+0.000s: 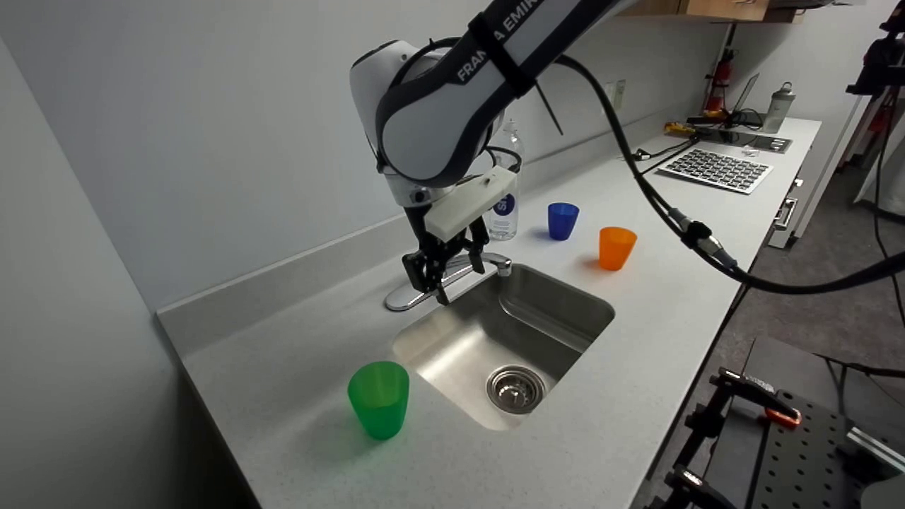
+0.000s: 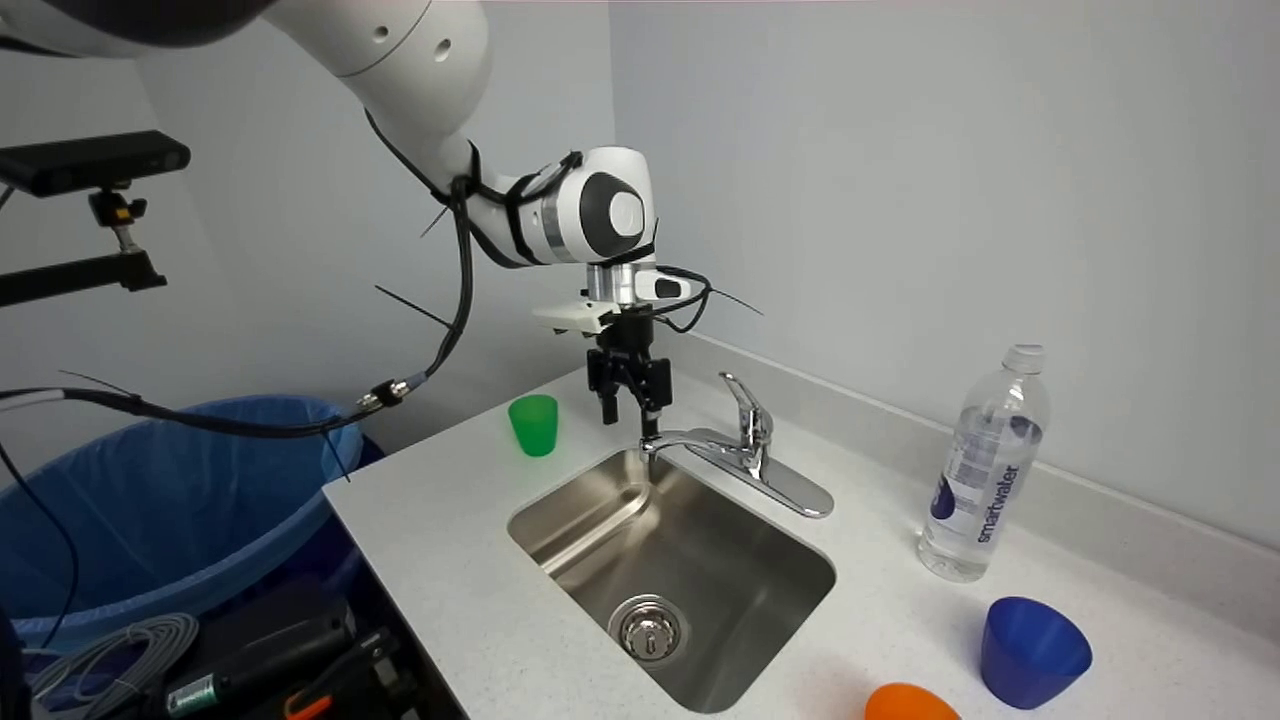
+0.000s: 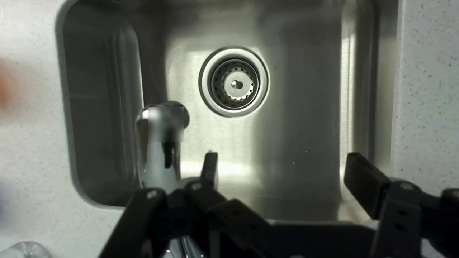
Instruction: Turn the tap nozzle from the middle to the right
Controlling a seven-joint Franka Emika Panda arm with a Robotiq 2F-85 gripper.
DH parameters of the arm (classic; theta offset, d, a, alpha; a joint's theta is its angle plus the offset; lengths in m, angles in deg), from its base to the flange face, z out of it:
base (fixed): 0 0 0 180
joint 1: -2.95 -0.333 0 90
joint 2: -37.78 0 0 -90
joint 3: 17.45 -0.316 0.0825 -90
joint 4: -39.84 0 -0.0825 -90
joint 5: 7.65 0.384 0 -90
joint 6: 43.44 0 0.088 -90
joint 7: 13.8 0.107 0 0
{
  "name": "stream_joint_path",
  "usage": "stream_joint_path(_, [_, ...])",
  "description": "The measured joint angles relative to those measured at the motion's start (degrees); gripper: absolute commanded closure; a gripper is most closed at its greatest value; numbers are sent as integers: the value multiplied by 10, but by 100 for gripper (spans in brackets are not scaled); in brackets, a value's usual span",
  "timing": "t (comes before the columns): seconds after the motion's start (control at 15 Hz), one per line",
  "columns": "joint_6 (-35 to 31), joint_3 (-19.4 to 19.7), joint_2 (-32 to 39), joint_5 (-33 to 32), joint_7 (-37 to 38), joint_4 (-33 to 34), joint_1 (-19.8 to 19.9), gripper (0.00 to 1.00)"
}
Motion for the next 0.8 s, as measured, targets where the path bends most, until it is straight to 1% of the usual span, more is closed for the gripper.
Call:
stream_joint_path(0.27, [0, 0, 7, 0, 0, 8, -11, 73])
stream_joint_path(0.4, [0, 2, 5, 0, 0, 12, -13, 87])
stream_joint_path(0.47, [0, 3, 3, 0, 0, 14, -13, 95])
stream_joint_path(0.53, [0, 6, 1, 0, 0, 16, -13, 100])
stream_joint_path(0.8, [9, 24, -13, 0, 0, 16, -12, 100])
